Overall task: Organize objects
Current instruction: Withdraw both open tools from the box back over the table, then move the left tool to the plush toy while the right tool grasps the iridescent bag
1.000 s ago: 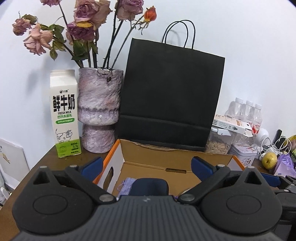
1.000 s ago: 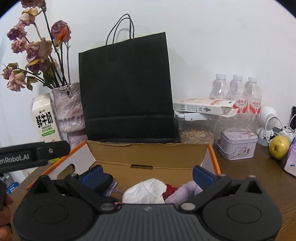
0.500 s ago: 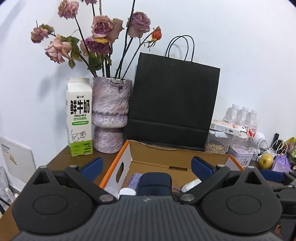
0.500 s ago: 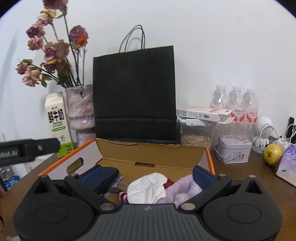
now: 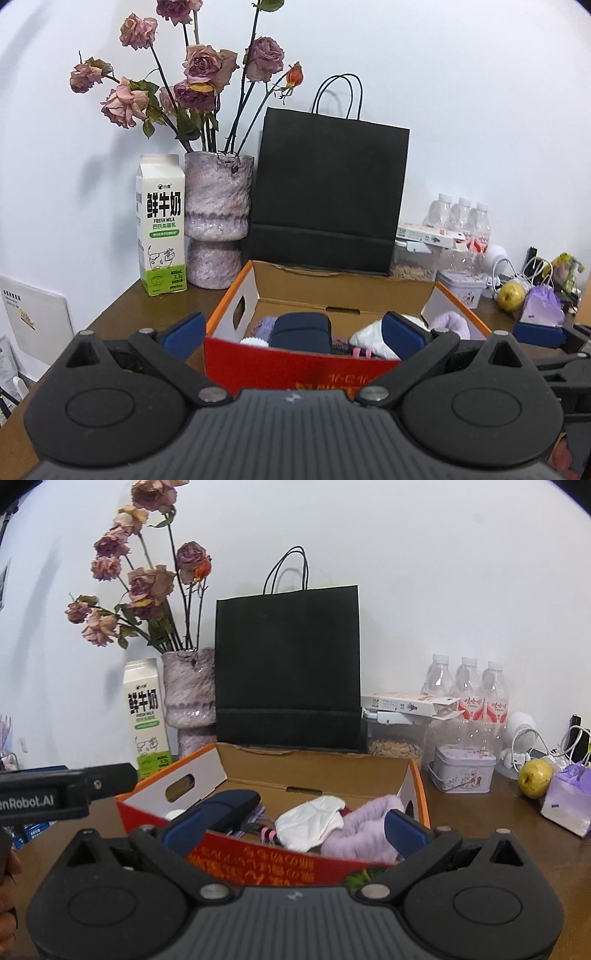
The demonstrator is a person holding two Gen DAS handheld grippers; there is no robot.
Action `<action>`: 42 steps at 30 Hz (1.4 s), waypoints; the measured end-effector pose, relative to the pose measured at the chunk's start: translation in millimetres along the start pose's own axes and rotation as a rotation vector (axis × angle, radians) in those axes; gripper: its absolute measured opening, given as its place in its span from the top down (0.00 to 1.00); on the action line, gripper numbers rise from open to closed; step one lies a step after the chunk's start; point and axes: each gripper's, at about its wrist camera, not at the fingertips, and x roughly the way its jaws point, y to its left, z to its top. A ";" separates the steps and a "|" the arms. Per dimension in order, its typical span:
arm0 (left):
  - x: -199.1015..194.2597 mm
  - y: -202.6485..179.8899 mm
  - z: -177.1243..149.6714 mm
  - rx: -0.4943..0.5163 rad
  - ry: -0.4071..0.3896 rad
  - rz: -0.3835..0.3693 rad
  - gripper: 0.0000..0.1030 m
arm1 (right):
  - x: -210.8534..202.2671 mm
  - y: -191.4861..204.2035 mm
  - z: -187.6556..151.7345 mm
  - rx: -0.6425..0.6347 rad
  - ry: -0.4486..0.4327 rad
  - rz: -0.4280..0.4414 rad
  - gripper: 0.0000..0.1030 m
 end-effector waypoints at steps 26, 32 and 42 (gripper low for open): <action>-65.5 16.8 -45.4 0.033 0.039 0.010 0.00 | -66.8 17.3 -50.6 -0.026 0.062 0.041 0.00; -78.2 27.2 -54.2 0.036 0.058 0.005 0.00 | -76.6 27.5 -62.8 -0.051 0.076 0.046 0.00; -90.8 45.6 -61.7 0.048 0.069 0.002 0.00 | -87.2 40.0 -81.6 -0.073 0.105 0.036 0.00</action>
